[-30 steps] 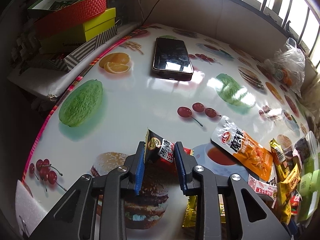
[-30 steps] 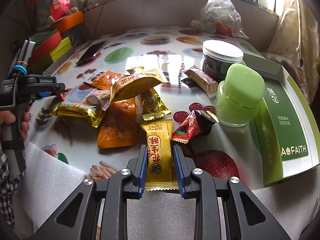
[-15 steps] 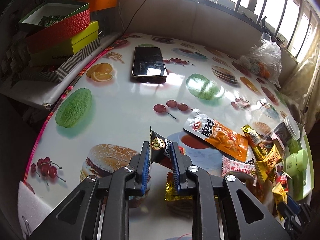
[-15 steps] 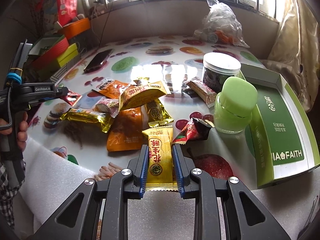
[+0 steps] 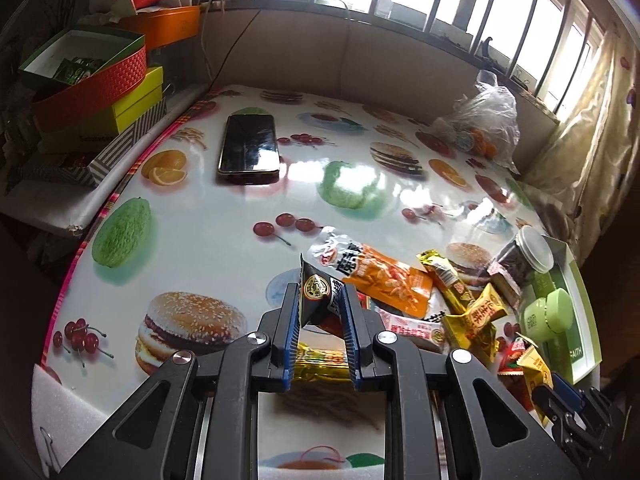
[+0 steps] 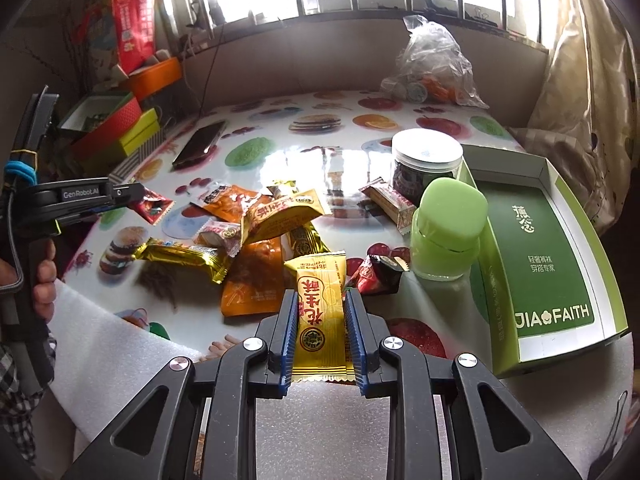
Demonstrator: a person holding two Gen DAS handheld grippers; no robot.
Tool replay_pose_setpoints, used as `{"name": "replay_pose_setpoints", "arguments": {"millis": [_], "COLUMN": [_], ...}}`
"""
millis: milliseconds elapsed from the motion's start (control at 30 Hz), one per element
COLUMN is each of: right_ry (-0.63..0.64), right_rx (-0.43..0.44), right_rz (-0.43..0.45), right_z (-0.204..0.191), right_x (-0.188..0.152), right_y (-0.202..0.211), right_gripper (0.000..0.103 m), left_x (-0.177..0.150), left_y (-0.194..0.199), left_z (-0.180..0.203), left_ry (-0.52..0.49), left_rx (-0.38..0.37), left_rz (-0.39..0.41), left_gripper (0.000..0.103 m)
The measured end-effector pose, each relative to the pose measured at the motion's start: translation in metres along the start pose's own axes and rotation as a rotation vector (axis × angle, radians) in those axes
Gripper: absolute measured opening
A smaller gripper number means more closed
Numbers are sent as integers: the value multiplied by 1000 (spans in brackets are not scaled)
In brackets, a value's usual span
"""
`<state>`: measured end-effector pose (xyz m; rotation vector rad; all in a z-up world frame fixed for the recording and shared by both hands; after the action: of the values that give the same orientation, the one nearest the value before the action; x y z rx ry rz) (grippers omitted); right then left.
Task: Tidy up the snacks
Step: 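Carry both held snacks over the open green JIA FAITH box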
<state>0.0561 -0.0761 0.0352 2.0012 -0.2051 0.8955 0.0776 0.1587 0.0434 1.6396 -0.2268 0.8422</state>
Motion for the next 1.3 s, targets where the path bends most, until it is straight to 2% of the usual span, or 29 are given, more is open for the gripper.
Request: {"name": "replay_pose_setpoints", "arguments": {"millis": [333,567,867,1300], "right_ry": [-7,-28,-98,-186], "right_rx": [-11,-50,-130,-213], "right_rz": [68,118,163,166], "right_z": [7,24,68,124], "right_x": [15,23,26,15], "right_y": [32,56,81,91], "right_gripper": [22,22,22,22], "left_x": [14,26,35,30], "left_y": [26,40,48,50], "left_z": [38,71,131,218], "left_ry": [-43,-71,-136,-241], "left_rx": [-94,-163,-266,-376], "left_rz": [31,44,51,-2], "left_gripper": [21,21,21,21]}}
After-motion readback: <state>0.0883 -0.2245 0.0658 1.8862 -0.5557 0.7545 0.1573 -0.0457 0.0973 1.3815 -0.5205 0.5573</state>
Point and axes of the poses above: each gripper's, at about its wrist camera, not at the fingertips, and y roughly against the way its jaws point, z to its right, x to its top, the point moved 3 cm from there along -y, roughly the way its jaws point, and after that the axes turned 15 degrees about x, right-handed, at the moved point
